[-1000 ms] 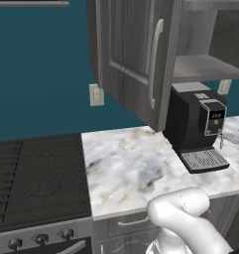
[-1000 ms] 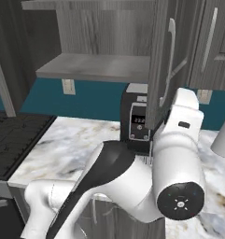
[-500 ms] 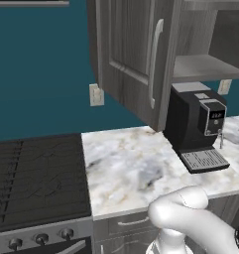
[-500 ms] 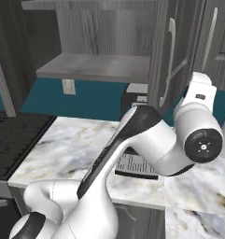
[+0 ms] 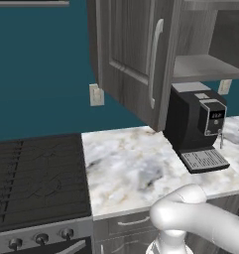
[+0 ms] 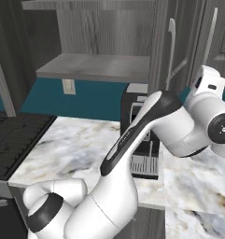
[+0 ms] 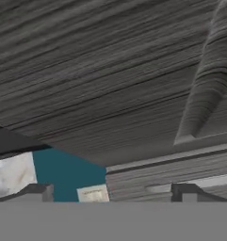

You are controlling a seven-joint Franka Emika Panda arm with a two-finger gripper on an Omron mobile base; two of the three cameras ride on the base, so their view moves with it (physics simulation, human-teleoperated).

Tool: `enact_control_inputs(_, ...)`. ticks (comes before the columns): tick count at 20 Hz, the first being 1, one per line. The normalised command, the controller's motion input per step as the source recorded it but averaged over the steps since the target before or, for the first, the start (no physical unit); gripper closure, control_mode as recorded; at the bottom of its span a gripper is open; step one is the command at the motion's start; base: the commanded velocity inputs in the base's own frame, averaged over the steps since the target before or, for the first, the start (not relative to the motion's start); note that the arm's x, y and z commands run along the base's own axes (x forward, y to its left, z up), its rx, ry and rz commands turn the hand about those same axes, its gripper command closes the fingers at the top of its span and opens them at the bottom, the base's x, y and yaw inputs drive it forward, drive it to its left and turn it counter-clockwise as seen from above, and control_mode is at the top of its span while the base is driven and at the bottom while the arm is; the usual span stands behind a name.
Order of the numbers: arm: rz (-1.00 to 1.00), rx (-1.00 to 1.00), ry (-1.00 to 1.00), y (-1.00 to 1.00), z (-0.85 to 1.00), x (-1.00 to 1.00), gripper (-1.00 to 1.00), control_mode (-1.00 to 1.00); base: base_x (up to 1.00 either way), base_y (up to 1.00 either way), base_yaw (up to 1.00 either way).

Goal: Close all open cabinet doors.

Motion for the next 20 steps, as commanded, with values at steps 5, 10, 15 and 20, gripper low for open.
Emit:
enact_control_inputs(5,0.15,0.04,-0.02,0.07,0.0,0.14,-1.0,-1.0,0.0,0.0,0.0)
enact_control_inputs(10,0.15,0.0,-0.25,0.36,0.08,-0.04,-1.0,-1.0,0.0,0.0,0.0)
enact_control_inputs(15,0.15,0.0,-0.25,0.75,0.0,-0.03,-1.0,-1.0,0.0,0.0,0.0)
enact_control_inputs(20,0.18,0.0,-0.11,0.94,0.0,0.0,-1.0,-1.0,0.0,0.0,0.0)
